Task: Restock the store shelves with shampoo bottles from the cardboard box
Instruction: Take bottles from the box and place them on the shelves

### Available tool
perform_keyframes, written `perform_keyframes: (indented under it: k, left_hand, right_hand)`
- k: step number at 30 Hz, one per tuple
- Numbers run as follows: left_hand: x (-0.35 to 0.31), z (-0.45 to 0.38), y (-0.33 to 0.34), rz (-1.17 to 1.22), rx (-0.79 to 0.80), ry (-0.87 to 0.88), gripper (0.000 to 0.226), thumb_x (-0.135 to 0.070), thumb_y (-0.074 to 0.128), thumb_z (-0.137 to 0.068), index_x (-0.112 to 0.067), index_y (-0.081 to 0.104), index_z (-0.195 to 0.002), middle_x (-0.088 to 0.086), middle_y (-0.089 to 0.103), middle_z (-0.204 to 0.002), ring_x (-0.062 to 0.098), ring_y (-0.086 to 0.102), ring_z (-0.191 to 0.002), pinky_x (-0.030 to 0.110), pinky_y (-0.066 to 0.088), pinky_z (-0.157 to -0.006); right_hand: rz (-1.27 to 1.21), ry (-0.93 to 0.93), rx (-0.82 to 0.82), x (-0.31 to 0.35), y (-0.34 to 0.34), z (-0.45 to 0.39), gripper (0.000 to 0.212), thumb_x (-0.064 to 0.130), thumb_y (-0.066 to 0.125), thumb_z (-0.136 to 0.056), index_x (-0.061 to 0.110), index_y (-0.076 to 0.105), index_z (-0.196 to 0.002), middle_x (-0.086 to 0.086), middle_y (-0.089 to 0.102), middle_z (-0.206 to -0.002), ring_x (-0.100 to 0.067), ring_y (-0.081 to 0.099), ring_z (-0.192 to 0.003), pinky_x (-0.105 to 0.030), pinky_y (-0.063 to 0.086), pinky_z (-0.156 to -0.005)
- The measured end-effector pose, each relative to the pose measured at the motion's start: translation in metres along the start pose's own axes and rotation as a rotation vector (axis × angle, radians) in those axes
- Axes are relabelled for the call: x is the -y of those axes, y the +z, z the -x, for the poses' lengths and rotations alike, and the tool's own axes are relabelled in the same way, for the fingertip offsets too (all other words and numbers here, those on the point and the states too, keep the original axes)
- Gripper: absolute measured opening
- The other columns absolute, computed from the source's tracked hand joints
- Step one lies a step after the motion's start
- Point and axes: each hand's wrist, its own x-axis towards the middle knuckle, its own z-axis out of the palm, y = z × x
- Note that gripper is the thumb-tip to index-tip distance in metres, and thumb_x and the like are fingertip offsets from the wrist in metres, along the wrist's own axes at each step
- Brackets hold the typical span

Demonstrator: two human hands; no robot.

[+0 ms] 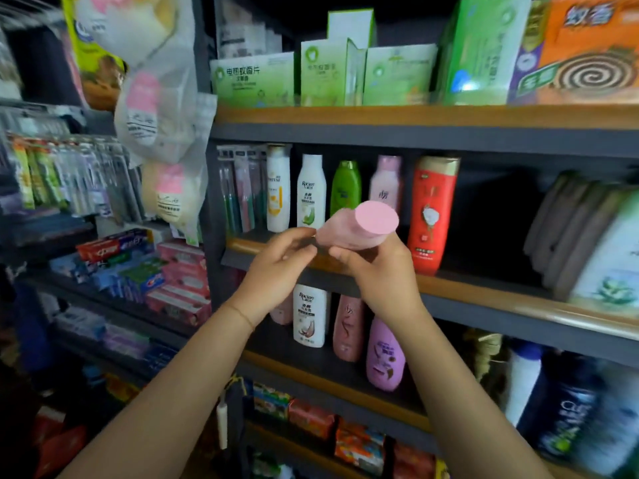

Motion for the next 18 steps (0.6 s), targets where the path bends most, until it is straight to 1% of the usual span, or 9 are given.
perform_keyframes:
  k: [2, 4, 7, 9, 12, 14, 15, 17, 18]
  left_hand:
    - [0.004, -0.012, 0.008, -0.185, 0.05, -0.004, 0.039, -0.022, 0.062, -0.096, -0.028, 0.056, -0.134, -0.007, 0.053, -0.133, 0.014, 0.053, -0.124, 0.031, 0.041, -0.108]
    - [0.006, -0.02, 0.017, -0.292, 0.097, 0.031, 0.046, -0.022, 0.062, -0.095, -0.024, 0.052, -0.14, -0.01, 0.047, -0.136, 0.015, 0.049, -0.128, 0.035, 0.038, -0.112]
    - [0.002, -0.028, 0.026, -0.266, 0.102, 0.055, 0.05, -0.022, 0.06, -0.096, -0.023, 0.047, -0.145, -0.01, 0.046, -0.14, 0.007, 0.041, -0.132, 0.025, 0.032, -0.11]
    - [-0.005, -0.037, 0.032, -0.143, 0.087, 0.045, 0.049, -0.018, 0.057, -0.098, -0.021, 0.045, -0.146, -0.007, 0.049, -0.142, 0.007, 0.043, -0.132, 0.019, 0.031, -0.105]
    - [-0.016, -0.054, 0.04, -0.023, 0.093, 0.009, 0.044, -0.024, 0.057, -0.099, -0.022, 0.048, -0.143, -0.011, 0.055, -0.131, 0.004, 0.053, -0.117, 0.011, 0.039, -0.094]
    - [-0.018, -0.069, 0.043, -0.035, 0.137, 0.001, 0.045, -0.033, 0.061, -0.097, -0.024, 0.051, -0.14, -0.01, 0.061, -0.126, 0.007, 0.059, -0.112, 0.023, 0.05, -0.094]
    - [-0.02, -0.073, 0.044, -0.02, 0.161, -0.025, 0.044, -0.035, 0.062, -0.096, -0.023, 0.052, -0.137, -0.007, 0.064, -0.122, 0.009, 0.062, -0.109, 0.027, 0.054, -0.088]
    - [-0.023, -0.081, 0.045, -0.007, 0.215, -0.073, 0.039, -0.032, 0.063, -0.096, -0.021, 0.054, -0.132, -0.004, 0.067, -0.116, 0.013, 0.065, -0.106, 0.027, 0.057, -0.079]
    - [-0.023, -0.084, 0.046, -0.017, 0.239, -0.082, 0.038, -0.03, 0.065, -0.095, -0.022, 0.054, -0.13, -0.003, 0.068, -0.116, 0.014, 0.065, -0.107, 0.029, 0.057, -0.082]
  right_hand:
    - [0.071, 0.0, -0.028, 0.004, -0.009, -0.009, 0.052, 0.02, 0.078, -0.081, 0.016, 0.05, -0.124, 0.02, 0.062, -0.098, 0.0, 0.06, -0.091, -0.014, 0.048, -0.074]
    - [0.153, 0.026, -0.042, 0.005, -0.013, -0.02, 0.05, 0.019, 0.075, -0.083, 0.018, 0.042, -0.12, 0.016, 0.06, -0.095, -0.007, 0.061, -0.089, -0.019, 0.05, -0.069]
    - [0.28, 0.088, -0.058, -0.001, -0.014, -0.04, 0.048, 0.02, 0.076, -0.082, 0.011, 0.042, -0.114, -0.005, 0.065, -0.106, -0.025, 0.065, -0.095, -0.031, 0.051, -0.069]
    - [0.343, 0.156, -0.029, -0.006, -0.012, -0.049, 0.049, 0.02, 0.078, -0.081, 0.008, 0.044, -0.113, -0.012, 0.066, -0.108, -0.03, 0.065, -0.097, -0.037, 0.051, -0.073]
    - [0.391, 0.25, 0.043, -0.01, -0.01, -0.057, 0.044, 0.022, 0.076, -0.082, 0.006, 0.046, -0.111, -0.015, 0.067, -0.108, -0.034, 0.064, -0.097, -0.038, 0.049, -0.075]
    - [0.4, 0.283, 0.075, -0.011, -0.011, -0.059, 0.043, 0.024, 0.073, -0.086, 0.004, 0.045, -0.112, -0.016, 0.065, -0.11, -0.035, 0.063, -0.098, -0.034, 0.045, -0.071]
    - [0.41, 0.29, 0.09, -0.01, -0.011, -0.06, 0.044, 0.025, 0.071, -0.087, 0.003, 0.045, -0.114, -0.017, 0.065, -0.111, -0.035, 0.063, -0.1, -0.033, 0.043, -0.071]
    - [0.428, 0.3, 0.119, -0.009, -0.012, -0.06, 0.043, 0.025, 0.068, -0.09, 0.002, 0.043, -0.116, -0.018, 0.064, -0.114, -0.035, 0.062, -0.102, -0.03, 0.04, -0.07]
    - [0.44, 0.3, 0.127, -0.007, -0.013, -0.059, 0.041, 0.023, 0.066, -0.091, 0.001, 0.042, -0.116, -0.019, 0.064, -0.115, -0.036, 0.062, -0.103, -0.029, 0.039, -0.07]
